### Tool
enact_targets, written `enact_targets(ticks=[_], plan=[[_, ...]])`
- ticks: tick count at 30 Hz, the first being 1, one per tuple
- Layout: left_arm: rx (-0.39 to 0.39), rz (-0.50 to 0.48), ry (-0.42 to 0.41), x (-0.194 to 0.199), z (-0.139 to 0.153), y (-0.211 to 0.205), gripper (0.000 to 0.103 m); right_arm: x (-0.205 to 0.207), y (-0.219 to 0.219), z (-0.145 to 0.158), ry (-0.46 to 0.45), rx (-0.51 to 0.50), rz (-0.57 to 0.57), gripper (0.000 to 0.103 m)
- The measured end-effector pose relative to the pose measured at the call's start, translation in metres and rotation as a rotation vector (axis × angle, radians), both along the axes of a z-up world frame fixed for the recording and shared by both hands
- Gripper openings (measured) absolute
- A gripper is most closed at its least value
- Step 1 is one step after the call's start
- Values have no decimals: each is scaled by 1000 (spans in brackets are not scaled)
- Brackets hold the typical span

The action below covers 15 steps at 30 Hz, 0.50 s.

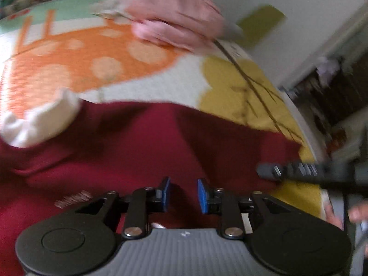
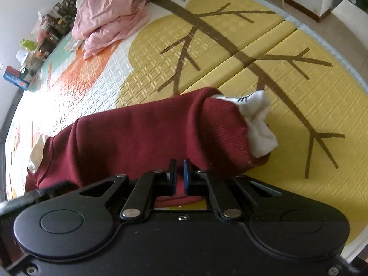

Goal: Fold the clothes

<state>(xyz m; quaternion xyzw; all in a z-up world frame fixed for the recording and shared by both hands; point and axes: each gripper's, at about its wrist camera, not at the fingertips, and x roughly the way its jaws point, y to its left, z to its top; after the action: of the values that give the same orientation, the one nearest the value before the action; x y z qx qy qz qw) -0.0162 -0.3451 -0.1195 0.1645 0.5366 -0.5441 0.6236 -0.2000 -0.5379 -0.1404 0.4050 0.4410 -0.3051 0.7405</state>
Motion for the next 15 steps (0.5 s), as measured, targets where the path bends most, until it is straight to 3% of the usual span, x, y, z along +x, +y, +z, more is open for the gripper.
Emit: enact_targets(ticks=[7,15], plan=[[39,-191,-99,-39,1,7,35,-3,-9,1,15,-45,7,0],[98,-171,-91,-34,-4,21,33,-7,-26,0,35,-86,-19,0]])
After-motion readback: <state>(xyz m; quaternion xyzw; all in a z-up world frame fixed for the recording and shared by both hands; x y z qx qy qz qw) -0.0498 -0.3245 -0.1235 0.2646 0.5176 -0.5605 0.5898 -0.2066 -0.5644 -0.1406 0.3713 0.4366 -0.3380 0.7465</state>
